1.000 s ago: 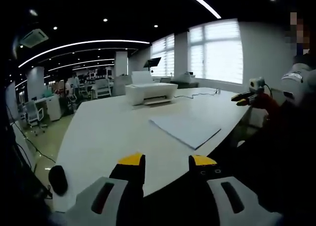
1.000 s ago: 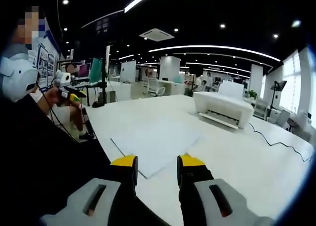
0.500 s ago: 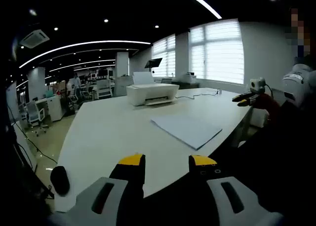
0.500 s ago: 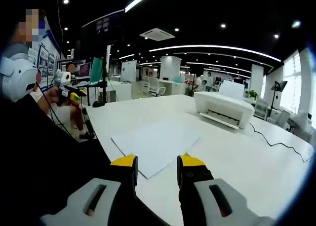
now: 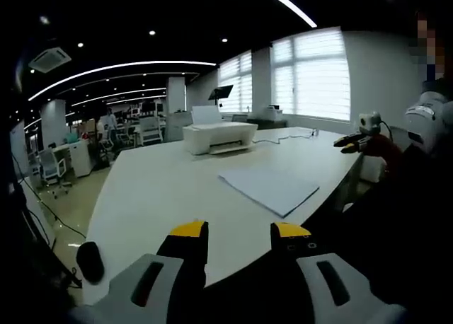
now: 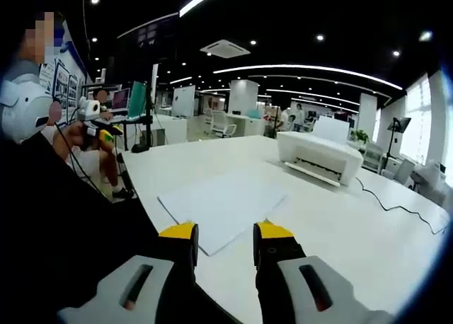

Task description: Organize the stack of printing papers by aligning and flattening the scattered papers on the table

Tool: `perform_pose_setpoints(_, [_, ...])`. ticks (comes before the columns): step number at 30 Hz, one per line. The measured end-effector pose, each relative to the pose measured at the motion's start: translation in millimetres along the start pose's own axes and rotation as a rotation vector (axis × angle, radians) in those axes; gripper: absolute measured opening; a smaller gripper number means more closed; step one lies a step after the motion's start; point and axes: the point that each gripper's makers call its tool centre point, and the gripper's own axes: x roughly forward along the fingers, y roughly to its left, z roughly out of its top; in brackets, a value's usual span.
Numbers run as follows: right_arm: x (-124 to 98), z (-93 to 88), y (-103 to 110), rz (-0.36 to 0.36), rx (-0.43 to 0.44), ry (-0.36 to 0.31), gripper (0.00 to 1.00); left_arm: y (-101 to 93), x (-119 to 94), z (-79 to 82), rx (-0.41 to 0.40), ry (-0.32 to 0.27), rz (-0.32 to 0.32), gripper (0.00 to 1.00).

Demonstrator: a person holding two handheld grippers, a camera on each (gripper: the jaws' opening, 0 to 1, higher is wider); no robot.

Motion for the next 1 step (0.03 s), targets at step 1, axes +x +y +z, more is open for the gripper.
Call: perform_pose_setpoints(1, [0.2, 0.0, 0.0, -0.001, 0.001, 0.0, 0.28, -0.2, -0.1, 0.2, 0.002, 0.0, 0.0, 0.4])
